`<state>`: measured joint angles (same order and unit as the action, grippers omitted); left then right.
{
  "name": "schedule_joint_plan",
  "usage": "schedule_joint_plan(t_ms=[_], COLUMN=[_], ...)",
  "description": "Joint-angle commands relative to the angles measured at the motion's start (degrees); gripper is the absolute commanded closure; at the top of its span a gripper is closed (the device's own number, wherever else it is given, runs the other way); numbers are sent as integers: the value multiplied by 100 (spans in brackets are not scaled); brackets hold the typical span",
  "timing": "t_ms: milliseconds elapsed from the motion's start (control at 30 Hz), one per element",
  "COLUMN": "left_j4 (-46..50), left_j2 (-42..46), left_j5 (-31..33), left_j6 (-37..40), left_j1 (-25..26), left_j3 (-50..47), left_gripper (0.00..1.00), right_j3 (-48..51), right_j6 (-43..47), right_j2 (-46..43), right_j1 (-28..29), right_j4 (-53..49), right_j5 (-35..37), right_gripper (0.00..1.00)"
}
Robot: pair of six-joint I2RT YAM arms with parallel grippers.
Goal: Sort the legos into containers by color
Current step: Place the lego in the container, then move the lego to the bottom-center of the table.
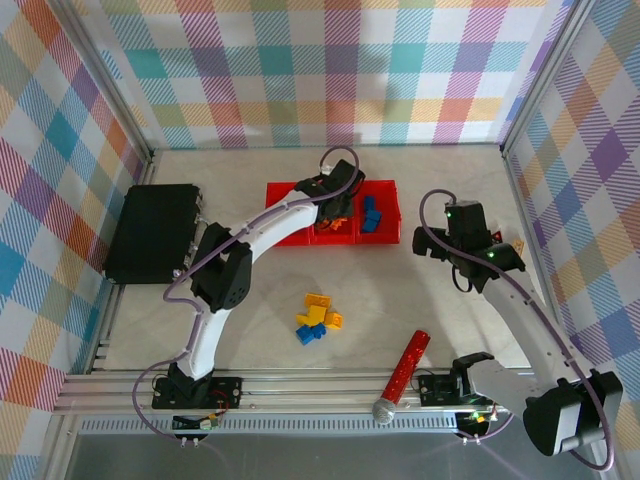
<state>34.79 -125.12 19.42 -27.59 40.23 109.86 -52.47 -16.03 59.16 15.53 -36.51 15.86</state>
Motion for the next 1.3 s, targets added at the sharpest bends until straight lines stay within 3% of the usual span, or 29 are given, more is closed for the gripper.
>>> schedule_joint_plan(t_ms=[0, 333, 433, 600, 833, 1033, 1133, 1267], left_j4=[151, 334, 266, 91, -1408, -1833, -1756, -1387], left_j2=[-175, -755, -704, -47, 2504, 4703, 5764, 7054], left_j5=[202, 266, 228, 391, -11, -482, -579, -588], left_j6=[-205, 40, 255, 915, 1324, 1201, 972, 587], left_j1=[-88, -173, -173, -154, -156, -156, -156, -147], left_j3=[387, 1146, 1130, 906, -1663, -4036, -5114, -6152], left_gripper=[77, 47, 19, 0, 0, 0, 0, 0], right_j3=[23, -77, -149, -288, -569, -651, -659, -820], right_j6=[31, 21, -40, -205, -344, -713, -881, -1001], right_j2=[-53, 87, 62, 46, -194, -105, 109, 672], right_j1=[-15, -15, -15, -15, -15, 70, 379, 1246], right_j4=[137, 22, -112, -388, -834, -847, -731, -630], right_j5=[-290, -483, -438, -778, -1428, -2224, -2388, -2236], right_gripper=[1, 1, 1, 1, 1, 1, 1, 2])
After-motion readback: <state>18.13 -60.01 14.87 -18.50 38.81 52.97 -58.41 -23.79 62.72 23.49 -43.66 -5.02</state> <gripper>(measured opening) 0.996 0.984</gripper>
